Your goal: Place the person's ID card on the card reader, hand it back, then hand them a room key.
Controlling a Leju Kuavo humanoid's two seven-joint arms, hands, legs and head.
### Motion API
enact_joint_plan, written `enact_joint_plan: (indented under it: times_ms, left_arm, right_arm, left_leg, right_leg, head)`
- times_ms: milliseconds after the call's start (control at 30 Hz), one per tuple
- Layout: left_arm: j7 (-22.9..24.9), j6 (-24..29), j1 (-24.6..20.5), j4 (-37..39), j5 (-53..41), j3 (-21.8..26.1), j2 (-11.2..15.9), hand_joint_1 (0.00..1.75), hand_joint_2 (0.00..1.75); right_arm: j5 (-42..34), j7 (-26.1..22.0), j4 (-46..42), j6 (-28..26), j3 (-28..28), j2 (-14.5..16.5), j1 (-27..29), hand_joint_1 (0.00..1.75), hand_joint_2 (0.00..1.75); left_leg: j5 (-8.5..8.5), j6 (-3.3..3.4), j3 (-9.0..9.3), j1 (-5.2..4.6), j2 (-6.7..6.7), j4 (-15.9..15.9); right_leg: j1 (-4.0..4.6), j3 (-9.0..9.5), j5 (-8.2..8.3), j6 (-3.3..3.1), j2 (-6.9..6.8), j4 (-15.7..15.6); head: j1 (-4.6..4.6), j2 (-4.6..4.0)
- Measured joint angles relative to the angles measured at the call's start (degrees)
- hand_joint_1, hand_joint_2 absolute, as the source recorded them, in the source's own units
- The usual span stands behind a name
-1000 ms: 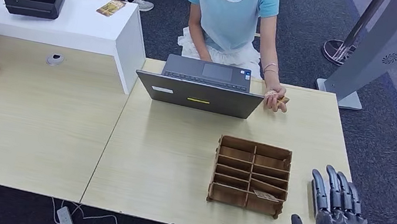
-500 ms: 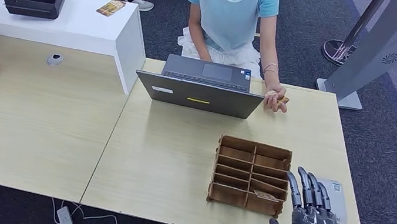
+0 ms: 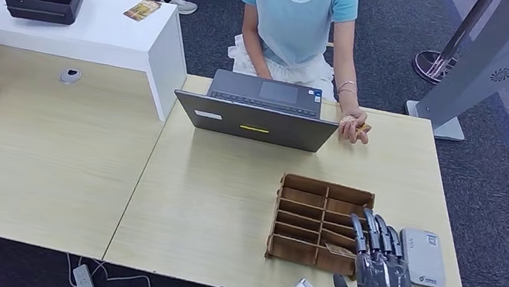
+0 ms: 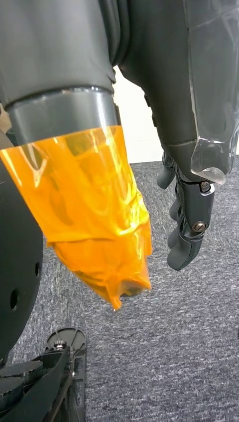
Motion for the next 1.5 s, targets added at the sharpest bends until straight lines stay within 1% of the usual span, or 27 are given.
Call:
enact_joint_plan:
  times_ms: [367, 533, 1133, 1500]
  left_arm:
    - [-0.4, 0.2, 0.0, 0.0, -0.4, 0.0, 0.3, 0.0, 0.0]
    - [-0.4, 0.2, 0.0, 0.0, -0.4, 0.0, 0.3, 0.0, 0.0]
    - [-0.4, 0.2, 0.0, 0.0, -0.5, 0.0, 0.3, 0.0, 0.0]
    - [0.1, 0.2, 0.0, 0.0, -1.2, 0.0, 0.3, 0.0, 0.0]
  right_arm:
    - [1.1, 1.4, 2.5, 0.9, 0.1, 1.5, -1.0, 0.0, 1.75]
    - [1.8, 2.0, 2.9, 1.3, -0.1, 1.8, -1.0, 0.0, 1.75]
    - [1.9, 2.0, 3.5, 1.9, -0.2, 2.0, -1.1, 0.0, 1.75]
    - [-0.1, 0.9, 8.4, 3.0, -1.8, 3.4, -4.3, 0.0, 1.75]
  left_leg:
    - [0.0, 0.0, 0.0, 0.0, 0.0, 0.0]
    - [0.0, 0.0, 0.0, 0.0, 0.0, 0.0]
    - [0.0, 0.0, 0.0, 0.0, 0.0, 0.0]
    - [0.01, 0.0, 0.01, 0.0, 0.0, 0.0]
  right_leg:
    - [0.0, -0.01, 0.0, 0.0, 0.0, 0.0]
    - [0.0, -0.01, 0.0, 0.0, 0.0, 0.0]
    - [0.0, 0.0, 0.0, 0.0, 0.0, 0.0]
    - [0.0, 0.0, 0.01, 0.0, 0.0, 0.0]
  head:
    - [0.0, 0.0]
    - [0.01, 0.0]
    - [0.01, 0.0]
    - [0.0, 0.0]
